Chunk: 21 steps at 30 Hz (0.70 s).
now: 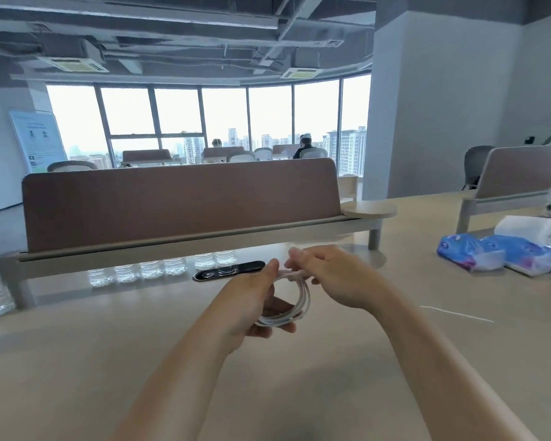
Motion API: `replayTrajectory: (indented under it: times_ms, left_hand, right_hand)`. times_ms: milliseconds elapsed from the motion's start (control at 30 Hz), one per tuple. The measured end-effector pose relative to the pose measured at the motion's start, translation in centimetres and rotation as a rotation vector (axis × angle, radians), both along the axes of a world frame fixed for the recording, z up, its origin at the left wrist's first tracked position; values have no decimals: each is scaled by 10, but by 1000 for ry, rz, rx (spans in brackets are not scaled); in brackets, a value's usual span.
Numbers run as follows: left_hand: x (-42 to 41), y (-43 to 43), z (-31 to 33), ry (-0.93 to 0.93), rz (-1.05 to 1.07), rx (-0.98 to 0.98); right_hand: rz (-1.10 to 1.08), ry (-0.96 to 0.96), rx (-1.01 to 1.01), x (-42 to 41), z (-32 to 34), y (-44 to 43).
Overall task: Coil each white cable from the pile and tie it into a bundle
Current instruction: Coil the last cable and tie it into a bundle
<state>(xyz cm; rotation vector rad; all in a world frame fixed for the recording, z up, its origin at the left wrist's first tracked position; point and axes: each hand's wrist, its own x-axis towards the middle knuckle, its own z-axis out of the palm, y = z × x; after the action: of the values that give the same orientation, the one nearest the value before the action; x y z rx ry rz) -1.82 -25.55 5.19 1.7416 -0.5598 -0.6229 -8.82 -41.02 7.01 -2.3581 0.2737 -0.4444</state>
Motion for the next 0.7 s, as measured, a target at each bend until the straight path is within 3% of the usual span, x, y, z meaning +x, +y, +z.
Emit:
replayTrajectory:
  times_ms: [133, 367, 700]
  left_hand:
    - [-23, -41, -6, 25, -30, 6]
    - [-47, -103, -23, 70, -106, -10]
    - [-51, -170, -40, 54, -168, 41]
  right_hand:
    - [-230, -66, 138, -39, -10, -53]
    - [-554, 82, 97, -76, -64, -149]
    - [-671, 286, -3, -58, -113, -201]
